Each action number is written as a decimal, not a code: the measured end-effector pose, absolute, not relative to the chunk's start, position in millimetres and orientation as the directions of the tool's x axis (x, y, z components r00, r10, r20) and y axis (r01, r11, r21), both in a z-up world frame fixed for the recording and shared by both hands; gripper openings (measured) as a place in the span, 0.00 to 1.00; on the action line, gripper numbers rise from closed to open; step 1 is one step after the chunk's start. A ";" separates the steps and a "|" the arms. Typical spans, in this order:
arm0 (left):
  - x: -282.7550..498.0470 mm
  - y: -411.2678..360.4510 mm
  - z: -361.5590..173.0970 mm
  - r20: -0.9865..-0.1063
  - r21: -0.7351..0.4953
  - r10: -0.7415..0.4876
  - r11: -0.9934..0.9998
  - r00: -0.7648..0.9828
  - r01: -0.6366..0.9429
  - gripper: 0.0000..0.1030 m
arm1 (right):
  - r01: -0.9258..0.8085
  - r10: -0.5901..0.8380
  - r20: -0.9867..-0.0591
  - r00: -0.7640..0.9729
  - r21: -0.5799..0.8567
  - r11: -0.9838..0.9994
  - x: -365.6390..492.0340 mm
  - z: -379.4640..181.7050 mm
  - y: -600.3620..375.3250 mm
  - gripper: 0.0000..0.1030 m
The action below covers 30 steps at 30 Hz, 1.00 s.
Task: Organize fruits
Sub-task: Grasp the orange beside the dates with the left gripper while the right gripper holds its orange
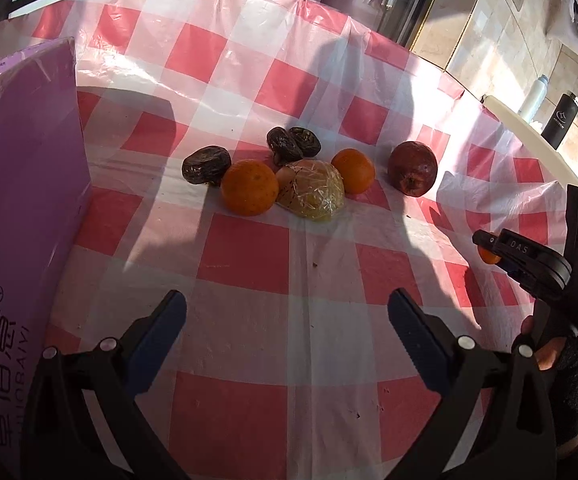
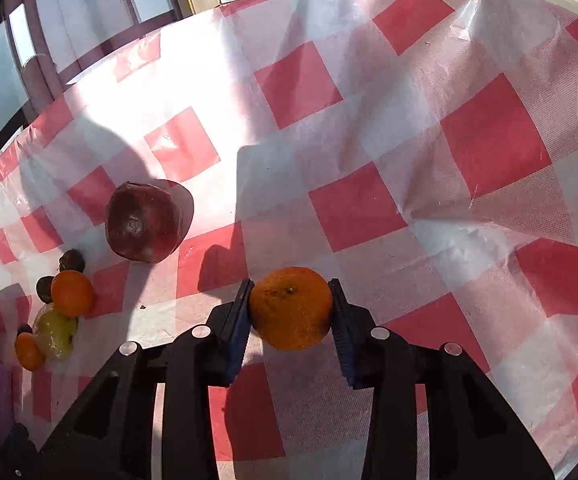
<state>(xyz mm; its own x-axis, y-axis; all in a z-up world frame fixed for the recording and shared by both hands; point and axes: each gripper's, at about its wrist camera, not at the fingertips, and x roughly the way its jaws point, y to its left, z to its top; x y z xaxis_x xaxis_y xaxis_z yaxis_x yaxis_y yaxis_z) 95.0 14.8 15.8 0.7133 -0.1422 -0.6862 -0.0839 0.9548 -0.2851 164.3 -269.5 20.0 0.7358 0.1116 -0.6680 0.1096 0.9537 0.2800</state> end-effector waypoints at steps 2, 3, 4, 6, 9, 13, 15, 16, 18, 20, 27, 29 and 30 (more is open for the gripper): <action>95.6 15.9 14.7 -0.693 -0.296 -0.150 0.951 0.705 -0.088 0.98 | 0.080 0.155 -0.659 0.736 0.313 0.946 155.5 17.5 -263.0 0.36; 95.7 16.9 13.9 -0.696 -0.305 -0.160 0.948 0.700 -0.087 0.98 | 0.058 0.185 -0.657 0.731 0.331 0.942 155.5 16.0 -262.8 0.36; 95.4 19.0 14.1 -0.691 -0.320 -0.176 0.944 0.701 -0.078 0.98 | 0.040 0.231 -0.643 0.730 0.379 0.925 155.2 13.5 -266.8 0.36; 94.4 27.0 13.9 -0.675 -0.364 -0.200 0.927 0.710 -0.086 0.98 | 0.080 0.244 -0.627 0.740 0.442 0.893 168.1 10.8 -276.3 0.36; 96.3 37.7 11.3 -0.684 -0.399 -0.189 0.905 0.704 -0.144 0.98 | 0.067 0.256 -0.619 0.742 0.449 0.891 171.0 12.8 -267.6 0.36; 112.1 33.1 13.0 -0.723 -0.290 -0.076 0.936 0.687 -0.202 0.94 | 0.059 0.270 -0.624 0.734 0.455 0.889 181.9 10.6 -268.4 0.36; 129.0 29.4 12.4 -0.747 -0.222 -0.025 0.951 0.665 -0.214 0.88 | 0.059 0.269 -0.622 0.735 0.454 0.889 179.3 13.8 -266.7 0.36; 137.4 27.4 12.1 -0.753 -0.192 -0.001 0.957 0.658 -0.218 0.85 | 0.059 0.270 -0.623 0.735 0.454 0.889 179.0 13.2 -268.0 0.36; 153.4 24.8 11.8 -0.758 -0.147 0.031 0.965 0.652 -0.217 0.76 | 0.059 0.270 -0.624 0.734 0.454 0.889 178.3 12.6 -267.3 0.36; 169.1 22.9 11.3 -0.763 -0.116 0.047 0.971 0.645 -0.208 0.70 | 0.059 0.270 -0.623 0.735 0.454 0.889 177.5 12.7 -266.7 0.36; 184.0 29.0 11.8 -0.757 -0.111 0.039 0.976 0.652 -0.188 0.40 | 0.053 0.276 -0.626 0.729 0.455 0.889 178.7 11.7 -265.7 0.36; 172.8 29.3 12.2 -0.756 -0.119 0.031 0.976 0.654 -0.184 0.40 | 0.050 0.280 -0.624 0.730 0.457 0.888 178.7 11.7 -265.9 0.36; 164.0 29.5 12.3 -0.753 -0.137 0.013 0.975 0.657 -0.177 0.40 | 0.049 0.281 -0.625 0.729 0.456 0.888 178.9 11.6 -265.6 0.37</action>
<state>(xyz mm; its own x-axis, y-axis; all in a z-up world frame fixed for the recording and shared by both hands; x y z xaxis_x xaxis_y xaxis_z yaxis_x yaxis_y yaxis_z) 164.0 29.5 12.3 0.6573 0.0133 -0.7535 -0.1770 0.9746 -0.1372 178.9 -265.6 11.6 0.7286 0.2807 -0.6248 0.0492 0.8884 0.4564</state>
